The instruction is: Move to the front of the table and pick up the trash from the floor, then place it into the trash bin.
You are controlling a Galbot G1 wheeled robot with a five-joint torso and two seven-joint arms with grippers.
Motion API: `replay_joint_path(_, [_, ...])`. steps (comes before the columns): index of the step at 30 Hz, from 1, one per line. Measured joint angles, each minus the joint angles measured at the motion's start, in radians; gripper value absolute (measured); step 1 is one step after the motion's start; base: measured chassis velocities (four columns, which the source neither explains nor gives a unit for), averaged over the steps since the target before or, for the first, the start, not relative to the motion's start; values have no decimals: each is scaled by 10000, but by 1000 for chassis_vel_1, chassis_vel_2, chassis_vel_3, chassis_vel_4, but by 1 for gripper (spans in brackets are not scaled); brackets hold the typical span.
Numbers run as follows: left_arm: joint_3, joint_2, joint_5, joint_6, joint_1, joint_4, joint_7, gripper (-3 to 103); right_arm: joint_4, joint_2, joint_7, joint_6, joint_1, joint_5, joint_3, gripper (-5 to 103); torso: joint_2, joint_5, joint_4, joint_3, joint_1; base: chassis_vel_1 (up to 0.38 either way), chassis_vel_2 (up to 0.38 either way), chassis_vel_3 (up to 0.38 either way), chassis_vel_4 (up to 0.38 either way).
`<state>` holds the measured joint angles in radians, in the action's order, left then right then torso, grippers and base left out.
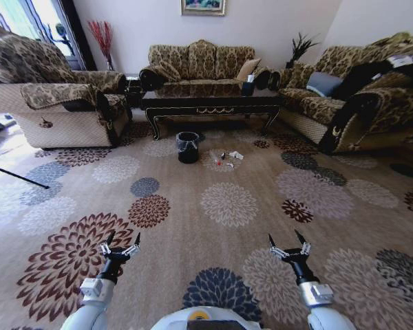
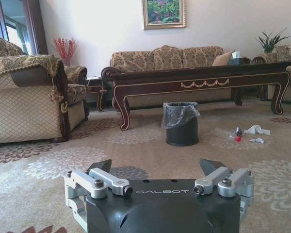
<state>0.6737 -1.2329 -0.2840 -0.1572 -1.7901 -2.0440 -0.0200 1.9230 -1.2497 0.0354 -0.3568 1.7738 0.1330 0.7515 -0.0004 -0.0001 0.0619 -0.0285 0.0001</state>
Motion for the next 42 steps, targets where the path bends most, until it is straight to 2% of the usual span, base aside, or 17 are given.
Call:
replay_joint_path(4, [4, -1, -46, -64, -50, 19, -25, 100, 1, -2, 65, -20, -6, 54, -33, 100, 0, 1, 0, 3, 1, 0, 0, 0, 0])
replay_joint_path(6, [0, -19, -134, -375, -52, 37, -105, 100, -1, -25, 245, -103, 6, 117, -48, 100, 0, 1, 0, -1, 0, 0, 0, 0, 0])
replay_joint_path(10, [4, -25, -213, -603, -34, 49, -110, 100, -34, -40, 388, -223, 14, 191, -76, 100, 0, 2, 0, -16, 0, 0, 0, 0, 0])
replay_joint_path(24, [-97, -99, 15, -761, 33, 157, -120, 100, -110, 23, 599, -360, 46, 305, -15, 100, 0, 1, 0, -56, -2, -57, 40, 64, -51])
replay_joint_path(42, [-101, -70, 9, -781, 76, 190, -126, 100, -153, 58, 608, -356, -2, 297, -39, 100, -2, 2, 0, -84, -1, -264, 271, 261, -270])
